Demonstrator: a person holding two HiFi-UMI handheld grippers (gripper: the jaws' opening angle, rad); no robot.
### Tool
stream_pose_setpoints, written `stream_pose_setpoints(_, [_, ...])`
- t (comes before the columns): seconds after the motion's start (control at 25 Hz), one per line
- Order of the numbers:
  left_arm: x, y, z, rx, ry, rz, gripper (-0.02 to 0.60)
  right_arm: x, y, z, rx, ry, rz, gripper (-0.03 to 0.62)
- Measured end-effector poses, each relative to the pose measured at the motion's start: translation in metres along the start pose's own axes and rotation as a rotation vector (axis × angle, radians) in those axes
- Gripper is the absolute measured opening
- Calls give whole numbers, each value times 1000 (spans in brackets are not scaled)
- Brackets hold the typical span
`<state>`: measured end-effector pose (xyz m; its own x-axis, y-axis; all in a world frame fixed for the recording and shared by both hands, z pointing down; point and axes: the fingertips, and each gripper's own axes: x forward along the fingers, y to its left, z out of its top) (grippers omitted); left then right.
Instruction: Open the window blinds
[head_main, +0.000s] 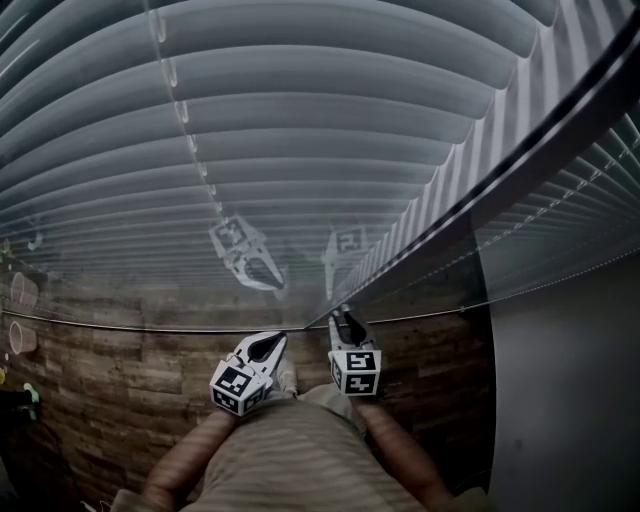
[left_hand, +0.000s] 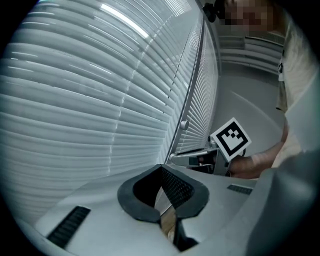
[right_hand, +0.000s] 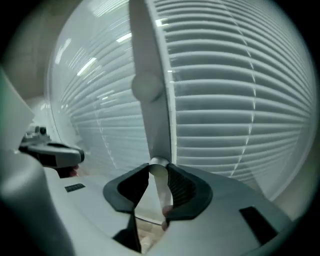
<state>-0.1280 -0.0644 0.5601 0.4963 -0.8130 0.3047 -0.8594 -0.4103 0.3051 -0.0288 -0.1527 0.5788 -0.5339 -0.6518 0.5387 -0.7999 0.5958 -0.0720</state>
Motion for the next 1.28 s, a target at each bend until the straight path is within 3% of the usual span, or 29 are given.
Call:
stream_pose_setpoints(0.08, [2, 1, 0, 1, 3, -3, 12, 0, 3, 1, -121, 6, -50, 126])
stream_pose_setpoints(0.16, [4, 3, 1, 2, 3, -7, 12, 1, 4, 0, -131, 10, -53, 126])
stream_pose_setpoints(0.32, [6, 3, 2, 9, 4, -18, 12, 2, 1, 0, -24, -13, 4, 127])
stream_pose_setpoints(0.52, [4, 5, 4, 16, 1, -20, 12, -6, -3, 2, 203, -45, 110, 144])
stream_pose_setpoints(0.84, [3, 15, 4, -7, -8, 1, 12, 7, -4, 0, 304, -35, 128, 132])
stream_pose_setpoints(0.92, [3, 16, 5, -4, -9, 2, 12, 6, -4, 0, 264, -27, 113, 130])
stream_pose_setpoints(1.12, [2, 24, 7, -16, -16, 19, 12, 7, 0, 2, -107, 30, -44, 130])
stream_pose_setpoints(1.28, [5, 23, 5, -12, -10, 14, 12, 9, 3, 1, -287, 50, -118, 130])
